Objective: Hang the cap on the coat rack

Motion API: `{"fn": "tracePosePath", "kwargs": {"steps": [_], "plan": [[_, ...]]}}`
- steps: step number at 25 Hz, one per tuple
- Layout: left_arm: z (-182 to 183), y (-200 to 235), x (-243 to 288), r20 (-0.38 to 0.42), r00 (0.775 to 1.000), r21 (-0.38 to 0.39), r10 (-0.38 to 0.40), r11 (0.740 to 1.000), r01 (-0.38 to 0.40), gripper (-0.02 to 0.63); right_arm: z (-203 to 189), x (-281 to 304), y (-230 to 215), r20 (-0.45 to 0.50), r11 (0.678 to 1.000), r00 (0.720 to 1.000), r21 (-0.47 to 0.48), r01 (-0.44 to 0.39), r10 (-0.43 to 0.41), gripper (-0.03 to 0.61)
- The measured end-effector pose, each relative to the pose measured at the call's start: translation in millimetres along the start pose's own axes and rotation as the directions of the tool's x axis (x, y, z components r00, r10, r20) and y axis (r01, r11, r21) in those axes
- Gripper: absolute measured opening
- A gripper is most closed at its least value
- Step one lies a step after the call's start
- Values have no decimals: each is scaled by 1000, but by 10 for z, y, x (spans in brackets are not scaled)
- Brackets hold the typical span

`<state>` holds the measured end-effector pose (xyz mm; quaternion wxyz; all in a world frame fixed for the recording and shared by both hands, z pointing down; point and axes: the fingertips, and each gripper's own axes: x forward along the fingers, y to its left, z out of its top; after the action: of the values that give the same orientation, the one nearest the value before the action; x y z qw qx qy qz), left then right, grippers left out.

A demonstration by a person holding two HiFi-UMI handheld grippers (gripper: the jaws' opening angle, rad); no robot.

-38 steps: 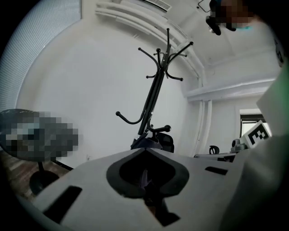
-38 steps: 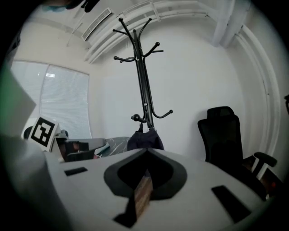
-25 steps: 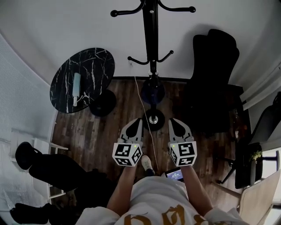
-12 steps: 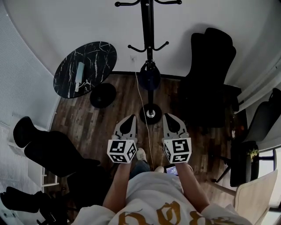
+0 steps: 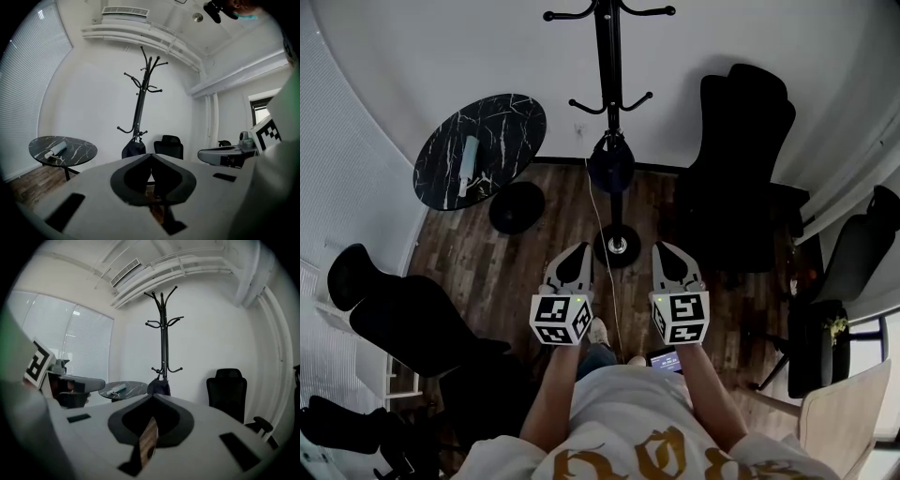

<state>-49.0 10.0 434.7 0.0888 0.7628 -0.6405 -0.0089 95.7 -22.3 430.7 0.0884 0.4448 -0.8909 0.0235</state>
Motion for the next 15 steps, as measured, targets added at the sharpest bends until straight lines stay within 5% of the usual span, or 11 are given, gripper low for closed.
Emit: {"fn": "tracePosePath", "kwargs": {"steps": [15], "plan": [[-174, -18, -36, -30, 999, -33, 31, 999, -32, 20, -227, -94, -81, -49, 999, 999, 38, -11, 13, 11]]}}
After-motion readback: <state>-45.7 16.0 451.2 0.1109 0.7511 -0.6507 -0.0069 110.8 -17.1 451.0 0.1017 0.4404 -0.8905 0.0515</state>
